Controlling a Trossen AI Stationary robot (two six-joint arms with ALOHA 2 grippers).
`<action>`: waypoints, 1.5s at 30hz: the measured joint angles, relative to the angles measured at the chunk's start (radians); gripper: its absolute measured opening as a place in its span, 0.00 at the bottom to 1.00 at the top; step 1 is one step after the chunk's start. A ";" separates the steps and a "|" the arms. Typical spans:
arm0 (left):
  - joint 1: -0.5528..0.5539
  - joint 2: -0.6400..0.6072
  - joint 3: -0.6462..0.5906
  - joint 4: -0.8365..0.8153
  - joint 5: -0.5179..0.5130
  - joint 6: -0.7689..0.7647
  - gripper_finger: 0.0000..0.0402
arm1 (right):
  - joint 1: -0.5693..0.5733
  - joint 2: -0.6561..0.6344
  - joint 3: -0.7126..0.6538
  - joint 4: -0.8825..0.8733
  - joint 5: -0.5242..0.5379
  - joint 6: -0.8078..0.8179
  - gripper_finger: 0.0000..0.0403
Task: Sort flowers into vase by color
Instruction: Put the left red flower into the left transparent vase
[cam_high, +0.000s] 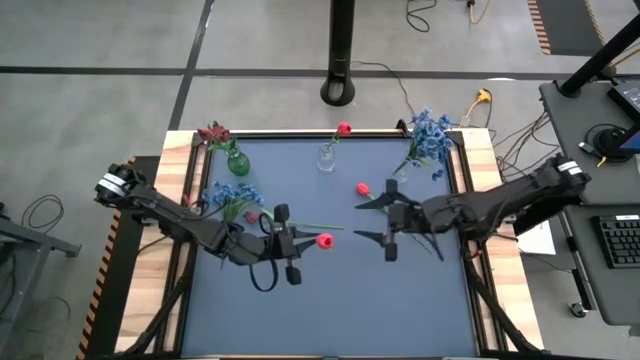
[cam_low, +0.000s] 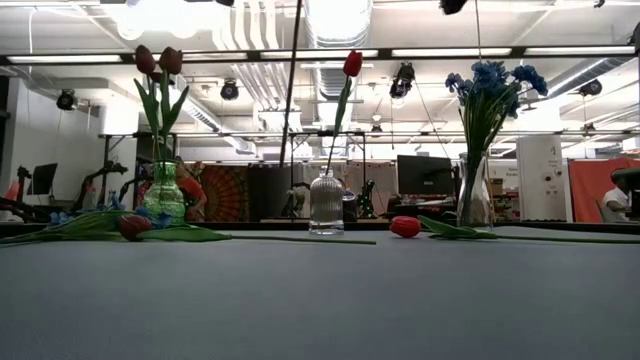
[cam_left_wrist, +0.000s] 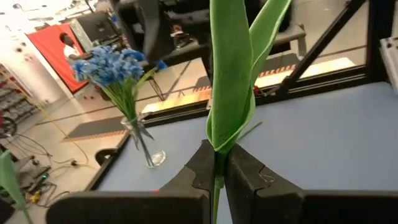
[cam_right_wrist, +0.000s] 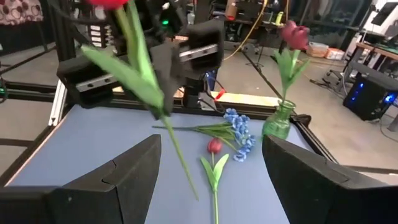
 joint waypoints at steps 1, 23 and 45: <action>0.004 0.000 0.001 0.006 0.000 0.008 0.01 | 0.000 0.024 0.000 0.024 -0.002 -0.008 0.67; 0.049 0.001 0.002 0.054 0.000 0.031 0.02 | 0.000 0.314 0.023 0.528 -0.073 -0.124 0.67; 0.098 0.028 0.002 0.161 0.018 -0.018 0.02 | -0.054 0.338 0.023 0.605 -0.076 -0.138 0.59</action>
